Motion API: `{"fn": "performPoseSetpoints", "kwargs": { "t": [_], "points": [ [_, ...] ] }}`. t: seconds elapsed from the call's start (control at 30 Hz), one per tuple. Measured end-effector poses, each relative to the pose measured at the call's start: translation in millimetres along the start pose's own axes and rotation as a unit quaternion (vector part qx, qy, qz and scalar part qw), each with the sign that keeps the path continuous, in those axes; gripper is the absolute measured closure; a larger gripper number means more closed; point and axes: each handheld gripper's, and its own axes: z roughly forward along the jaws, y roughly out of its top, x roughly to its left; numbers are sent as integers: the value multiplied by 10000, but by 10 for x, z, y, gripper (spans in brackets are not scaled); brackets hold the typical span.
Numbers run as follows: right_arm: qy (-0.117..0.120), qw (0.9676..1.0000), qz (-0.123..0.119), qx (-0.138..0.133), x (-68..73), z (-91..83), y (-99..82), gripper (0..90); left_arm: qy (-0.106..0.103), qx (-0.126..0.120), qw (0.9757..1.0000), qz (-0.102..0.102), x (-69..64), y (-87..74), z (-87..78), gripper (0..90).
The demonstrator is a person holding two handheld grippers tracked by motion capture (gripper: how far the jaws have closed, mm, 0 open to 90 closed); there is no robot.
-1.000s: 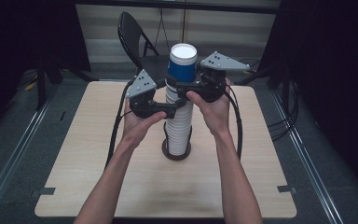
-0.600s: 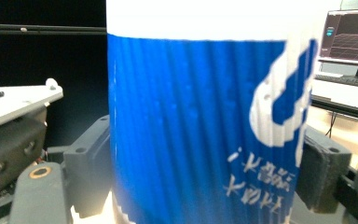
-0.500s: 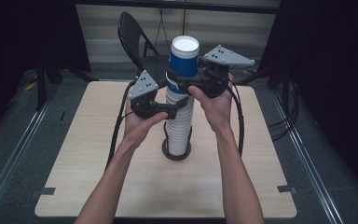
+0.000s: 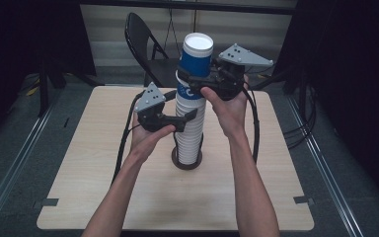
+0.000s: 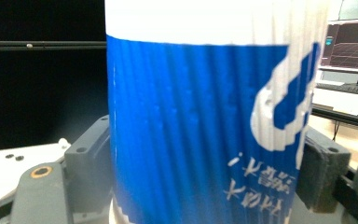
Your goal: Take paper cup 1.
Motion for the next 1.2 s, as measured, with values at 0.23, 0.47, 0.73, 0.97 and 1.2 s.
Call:
{"fn": "performPoseSetpoints", "kwargs": {
  "t": [0.23,0.47,0.73,0.97,1.2],
  "points": [
    [-9,10000,4,-67,-1,0,48,201,-3,52,10000,-51,3,-99,-26,151],
    [12,9998,80,-171,-34,-25,77,202,12,56,9999,-92,4,-187,-64,152],
    [-19,9997,78,-248,-38,-56,145,203,53,26,9998,-182,14,-291,-158,152],
    [-11,9995,52,-299,-41,-84,156,206,154,66,9995,-256,62,-394,-292,153],
    [49,9990,158,-417,-55,-118,176,205,244,-156,9991,-315,-10,-516,-481,154]
  ]
}}
